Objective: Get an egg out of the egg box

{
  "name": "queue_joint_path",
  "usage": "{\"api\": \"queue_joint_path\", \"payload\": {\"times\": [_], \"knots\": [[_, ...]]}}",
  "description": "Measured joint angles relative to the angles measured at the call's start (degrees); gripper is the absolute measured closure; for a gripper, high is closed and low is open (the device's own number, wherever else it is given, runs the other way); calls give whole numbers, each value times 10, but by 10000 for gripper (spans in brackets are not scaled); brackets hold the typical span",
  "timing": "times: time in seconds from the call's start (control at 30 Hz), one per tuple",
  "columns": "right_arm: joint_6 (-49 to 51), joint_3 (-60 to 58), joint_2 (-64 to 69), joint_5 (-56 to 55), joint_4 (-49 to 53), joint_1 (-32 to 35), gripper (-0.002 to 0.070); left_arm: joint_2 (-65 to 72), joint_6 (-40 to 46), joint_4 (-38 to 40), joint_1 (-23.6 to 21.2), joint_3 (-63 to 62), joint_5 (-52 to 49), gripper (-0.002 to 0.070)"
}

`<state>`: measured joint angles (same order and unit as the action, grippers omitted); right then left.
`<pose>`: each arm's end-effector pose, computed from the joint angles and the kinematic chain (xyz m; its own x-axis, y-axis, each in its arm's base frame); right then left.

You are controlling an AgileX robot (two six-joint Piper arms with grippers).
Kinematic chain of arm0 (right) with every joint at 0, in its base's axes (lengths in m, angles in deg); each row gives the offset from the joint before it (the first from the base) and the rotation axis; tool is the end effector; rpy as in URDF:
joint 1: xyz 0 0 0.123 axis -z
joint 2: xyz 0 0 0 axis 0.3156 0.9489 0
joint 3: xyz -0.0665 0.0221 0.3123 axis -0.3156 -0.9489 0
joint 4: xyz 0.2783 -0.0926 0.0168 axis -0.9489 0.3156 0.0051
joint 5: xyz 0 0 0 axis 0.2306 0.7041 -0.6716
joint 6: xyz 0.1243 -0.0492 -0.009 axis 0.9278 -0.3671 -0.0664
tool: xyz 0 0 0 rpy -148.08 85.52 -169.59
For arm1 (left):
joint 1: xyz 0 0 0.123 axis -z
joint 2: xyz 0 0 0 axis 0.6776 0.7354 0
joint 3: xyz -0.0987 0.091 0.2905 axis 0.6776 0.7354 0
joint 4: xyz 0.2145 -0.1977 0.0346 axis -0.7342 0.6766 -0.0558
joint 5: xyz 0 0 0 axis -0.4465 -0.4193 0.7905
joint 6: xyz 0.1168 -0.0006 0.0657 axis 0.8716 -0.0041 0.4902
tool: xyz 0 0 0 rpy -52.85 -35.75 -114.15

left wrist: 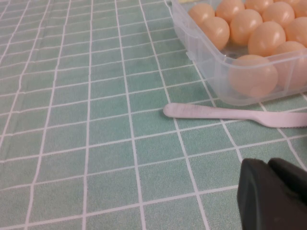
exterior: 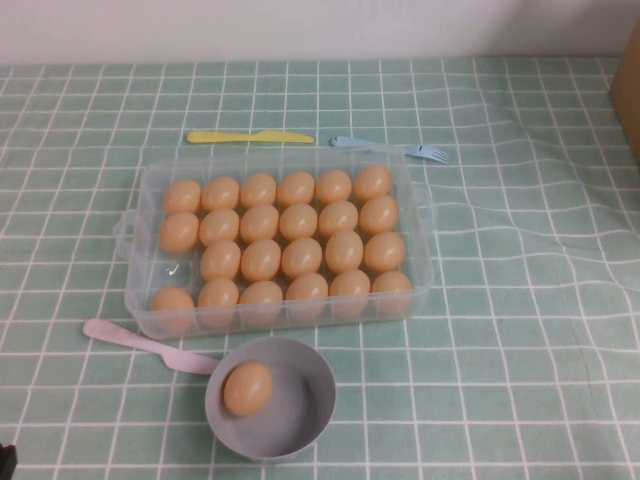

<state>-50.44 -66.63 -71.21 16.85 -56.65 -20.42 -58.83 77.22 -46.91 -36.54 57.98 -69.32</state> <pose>0.1001 0.0159 0.1590 -0.2928 0.0414 -0.9553 -0.1081 0.9912 0.0761 0.0999 -0.0154 0.1576 -0.2812 0.1203 -0.9521 0.1652 0.9834 0.0755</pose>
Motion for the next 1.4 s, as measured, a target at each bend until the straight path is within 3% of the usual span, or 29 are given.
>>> {"api": "queue_joint_path", "payload": {"times": [0.47, 1.2, 1.4], "knots": [[0, 0, 0, -6, -29, 0, 694, 0, 0, 0, 0, 0, 0, 678], [0, 0, 0, -119, -349, 0, 694, 0, -1, 0, 0, 0, 0, 678], [0, 0, 0, -126, -375, 0, 694, 0, -1, 0, 0, 0, 0, 678]]}}
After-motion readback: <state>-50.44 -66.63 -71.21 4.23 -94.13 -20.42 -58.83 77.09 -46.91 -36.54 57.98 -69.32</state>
